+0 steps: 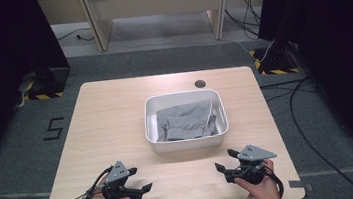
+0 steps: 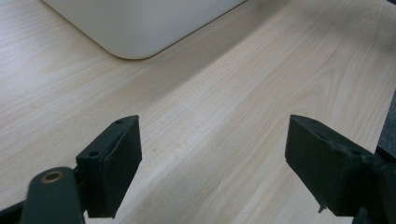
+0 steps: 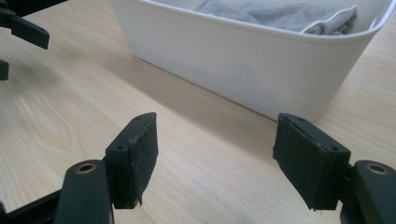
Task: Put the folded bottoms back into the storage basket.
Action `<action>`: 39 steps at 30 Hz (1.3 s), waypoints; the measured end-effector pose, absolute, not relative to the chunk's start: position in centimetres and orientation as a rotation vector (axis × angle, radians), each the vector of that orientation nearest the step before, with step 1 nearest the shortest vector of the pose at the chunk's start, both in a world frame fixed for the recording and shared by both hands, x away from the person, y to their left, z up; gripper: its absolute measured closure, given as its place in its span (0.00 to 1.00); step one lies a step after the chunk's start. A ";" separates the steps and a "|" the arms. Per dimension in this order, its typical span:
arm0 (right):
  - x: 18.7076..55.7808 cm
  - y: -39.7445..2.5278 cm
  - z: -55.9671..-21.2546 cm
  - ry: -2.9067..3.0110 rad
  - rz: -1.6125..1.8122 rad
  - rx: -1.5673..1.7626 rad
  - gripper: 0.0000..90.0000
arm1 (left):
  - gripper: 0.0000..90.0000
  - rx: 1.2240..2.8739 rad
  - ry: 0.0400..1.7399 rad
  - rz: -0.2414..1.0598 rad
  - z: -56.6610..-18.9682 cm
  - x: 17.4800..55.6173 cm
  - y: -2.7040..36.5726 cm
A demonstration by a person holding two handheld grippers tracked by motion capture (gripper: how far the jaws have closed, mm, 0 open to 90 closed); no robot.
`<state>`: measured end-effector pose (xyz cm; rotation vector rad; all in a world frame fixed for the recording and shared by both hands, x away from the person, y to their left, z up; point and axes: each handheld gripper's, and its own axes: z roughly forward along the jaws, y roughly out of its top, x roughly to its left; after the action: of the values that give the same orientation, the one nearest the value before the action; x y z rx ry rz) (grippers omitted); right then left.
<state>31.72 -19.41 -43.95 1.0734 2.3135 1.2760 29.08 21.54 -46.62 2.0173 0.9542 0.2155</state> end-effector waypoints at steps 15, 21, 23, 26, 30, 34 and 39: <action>30.5 -20.8 -46.3 2.332 1.230 1.152 0.33 | 0.20 2.073 0.950 0.226 -47.9 28.6 21.8; 30.0 -21.3 -46.9 2.337 1.195 1.159 0.24 | 0.20 2.099 0.927 0.247 -48.3 28.0 21.3; 29.8 -21.4 -47.1 2.332 1.192 1.161 0.22 | 0.21 2.109 0.912 0.259 -48.4 27.7 21.1; 29.5 -21.5 -47.4 2.325 1.170 1.167 0.19 | 0.20 2.106 0.899 0.268 -48.6 27.2 21.0; 29.1 -21.7 -47.7 2.321 1.160 1.155 0.19 | 0.19 2.103 0.903 0.252 -48.9 26.7 21.2; 28.6 -21.8 -48.0 2.317 1.162 1.166 0.18 | 0.18 2.083 0.913 0.240 -48.9 26.2 21.4; 28.2 -22.0 -48.5 2.323 1.119 1.183 0.18 | 0.17 2.057 0.934 0.244 -49.0 25.8 21.9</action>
<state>28.19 -21.96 -48.45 1.1827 2.3235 1.1186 25.79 21.92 -48.96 2.0566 0.9344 0.2444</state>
